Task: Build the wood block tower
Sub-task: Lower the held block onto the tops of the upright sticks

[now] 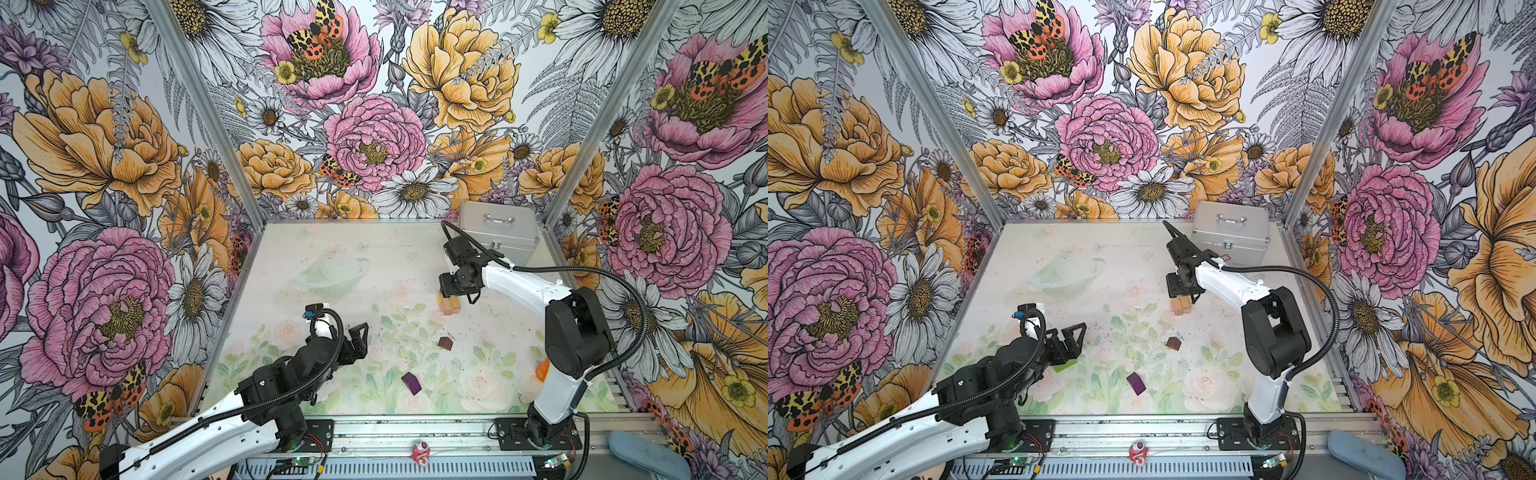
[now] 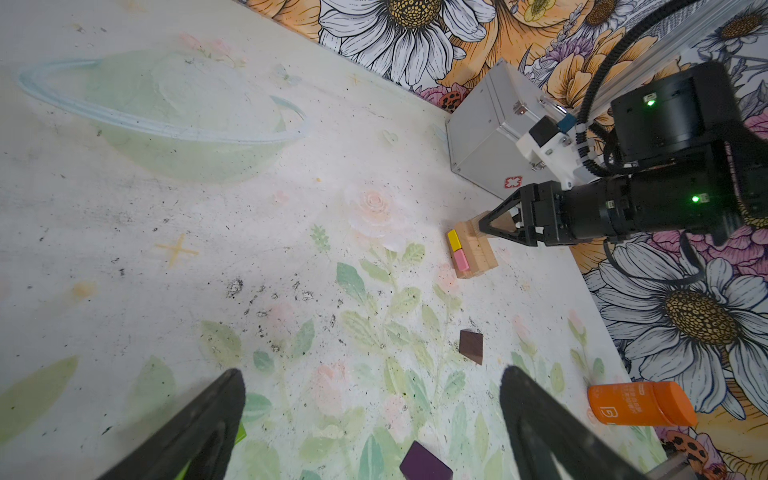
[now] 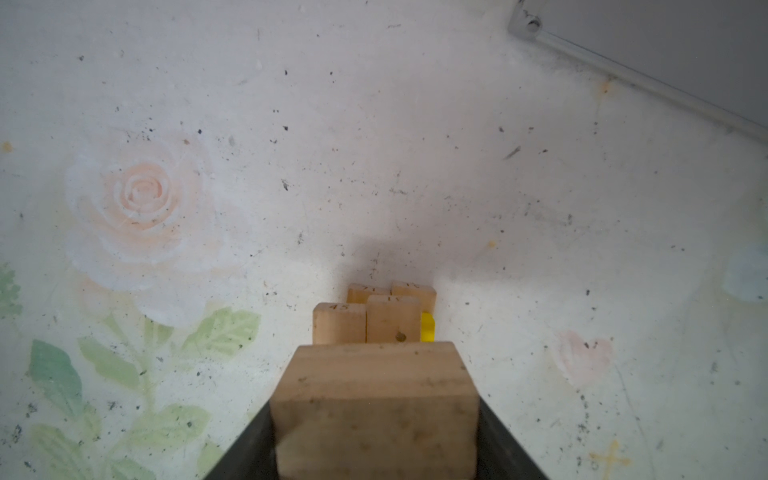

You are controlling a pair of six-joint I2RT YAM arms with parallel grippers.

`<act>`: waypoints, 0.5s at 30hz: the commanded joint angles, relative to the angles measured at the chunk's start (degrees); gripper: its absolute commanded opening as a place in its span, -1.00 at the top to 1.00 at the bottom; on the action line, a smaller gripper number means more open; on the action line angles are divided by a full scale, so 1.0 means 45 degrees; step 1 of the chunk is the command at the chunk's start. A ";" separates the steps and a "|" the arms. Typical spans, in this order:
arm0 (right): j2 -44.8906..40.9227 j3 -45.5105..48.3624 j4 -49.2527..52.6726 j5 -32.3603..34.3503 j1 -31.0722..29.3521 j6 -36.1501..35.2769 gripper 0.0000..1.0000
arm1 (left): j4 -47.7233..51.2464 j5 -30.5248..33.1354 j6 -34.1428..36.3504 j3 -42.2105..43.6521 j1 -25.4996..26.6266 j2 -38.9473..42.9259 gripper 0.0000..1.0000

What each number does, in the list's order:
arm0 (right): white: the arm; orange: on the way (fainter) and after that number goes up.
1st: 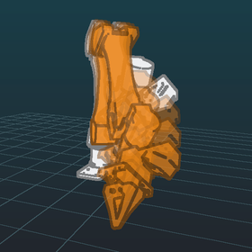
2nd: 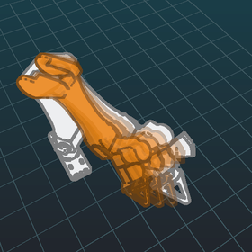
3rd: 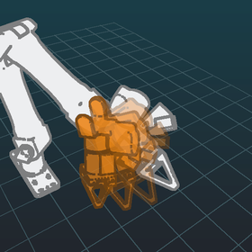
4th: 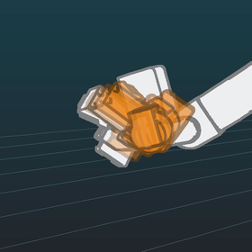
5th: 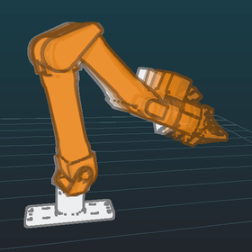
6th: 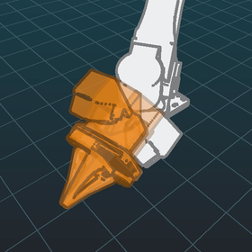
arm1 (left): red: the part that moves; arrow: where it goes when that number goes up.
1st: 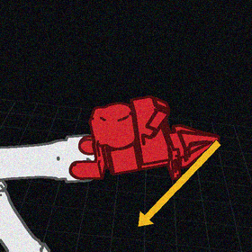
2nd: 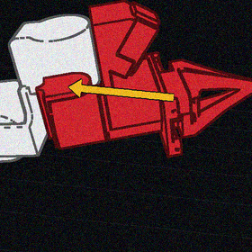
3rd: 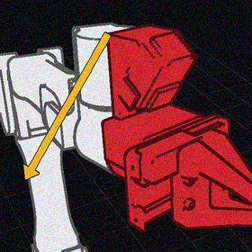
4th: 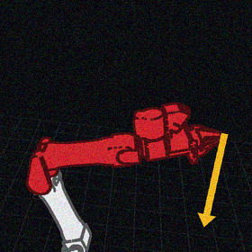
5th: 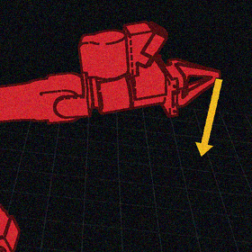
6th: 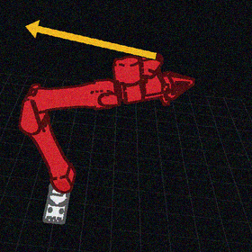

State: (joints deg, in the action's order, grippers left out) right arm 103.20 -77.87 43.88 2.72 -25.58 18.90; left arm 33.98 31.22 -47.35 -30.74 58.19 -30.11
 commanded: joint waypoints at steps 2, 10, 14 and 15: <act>0.0209 -0.0070 -0.0297 -0.0128 -0.0111 0.0157 0.15 | -0.0294 -0.0257 0.0169 0.0027 -0.0101 0.0106 -0.94; 0.0407 -0.0179 -0.0278 -0.0195 -0.0158 0.0158 0.15 | -0.0285 -0.0259 0.0152 0.0113 -0.0119 0.0189 -0.94; 0.0456 -0.0206 -0.0278 -0.0179 -0.0192 0.0161 0.15 | -0.0284 -0.0259 0.0169 0.0132 -0.0119 0.0250 -0.93; 0.0446 -0.0216 -0.0268 -0.0194 -0.0203 0.0157 0.15 | -0.0285 -0.0259 0.0169 0.0132 -0.0127 0.0246 -0.93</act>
State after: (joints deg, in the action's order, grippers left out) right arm 104.40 -77.87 43.88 2.09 -25.96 18.90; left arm 33.98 31.18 -47.35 -30.68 58.19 -29.63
